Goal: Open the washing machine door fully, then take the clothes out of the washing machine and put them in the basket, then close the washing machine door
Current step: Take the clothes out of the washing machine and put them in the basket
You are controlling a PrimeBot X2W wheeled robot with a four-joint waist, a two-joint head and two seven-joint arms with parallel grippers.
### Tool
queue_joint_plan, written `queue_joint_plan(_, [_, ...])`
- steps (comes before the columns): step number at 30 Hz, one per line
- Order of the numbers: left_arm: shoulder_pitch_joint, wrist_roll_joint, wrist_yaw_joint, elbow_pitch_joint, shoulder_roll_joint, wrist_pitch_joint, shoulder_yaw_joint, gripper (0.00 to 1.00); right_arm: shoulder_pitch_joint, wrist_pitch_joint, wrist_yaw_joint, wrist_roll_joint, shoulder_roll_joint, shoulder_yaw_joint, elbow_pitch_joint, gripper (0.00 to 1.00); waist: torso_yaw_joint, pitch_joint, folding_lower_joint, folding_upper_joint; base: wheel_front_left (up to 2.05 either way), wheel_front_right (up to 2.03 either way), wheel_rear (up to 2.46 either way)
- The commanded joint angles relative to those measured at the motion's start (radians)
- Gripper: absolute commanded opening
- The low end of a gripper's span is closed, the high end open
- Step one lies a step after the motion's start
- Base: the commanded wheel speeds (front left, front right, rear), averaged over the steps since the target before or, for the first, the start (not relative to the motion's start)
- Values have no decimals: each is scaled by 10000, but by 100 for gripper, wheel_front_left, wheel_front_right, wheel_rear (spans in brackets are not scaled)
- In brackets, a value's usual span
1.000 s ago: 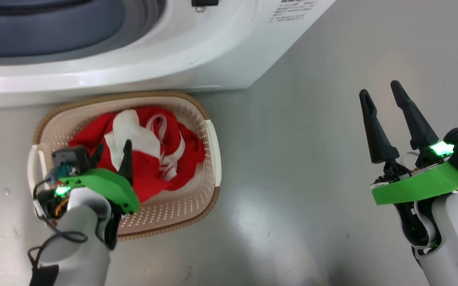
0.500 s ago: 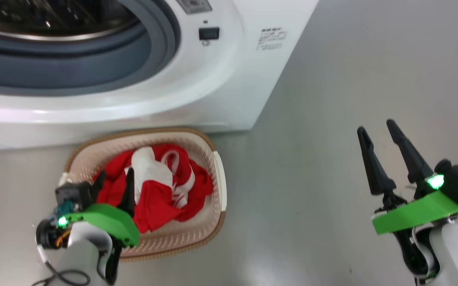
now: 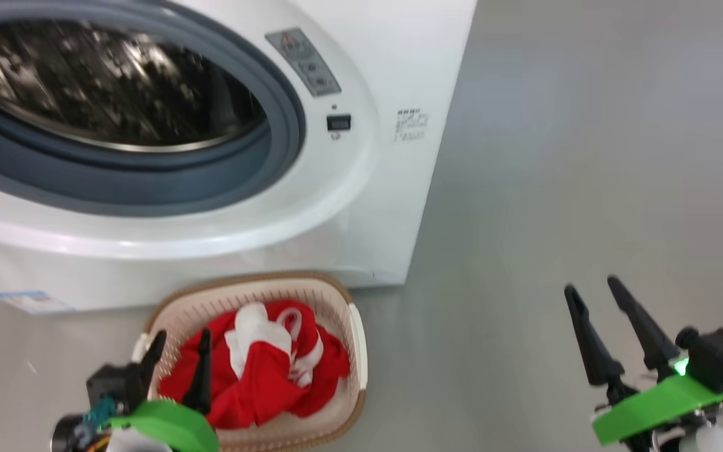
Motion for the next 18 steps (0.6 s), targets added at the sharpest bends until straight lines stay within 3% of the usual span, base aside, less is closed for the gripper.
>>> queue_joint_plan(1, [475, 113, -60, -581, 148, -51, 352, 100, 350, -65, 48, -119, -213, 102, -173, 100, 94, -1097, 0, 0, 0, 0, 0])
queue_joint_plan(18, [3017, 385, -68, -3506, 124, -51, 684, 100, 2233, -65, 48, -212, -387, -456, -350, 100, 491, -2415, 0, 0, 0, 0, 0])
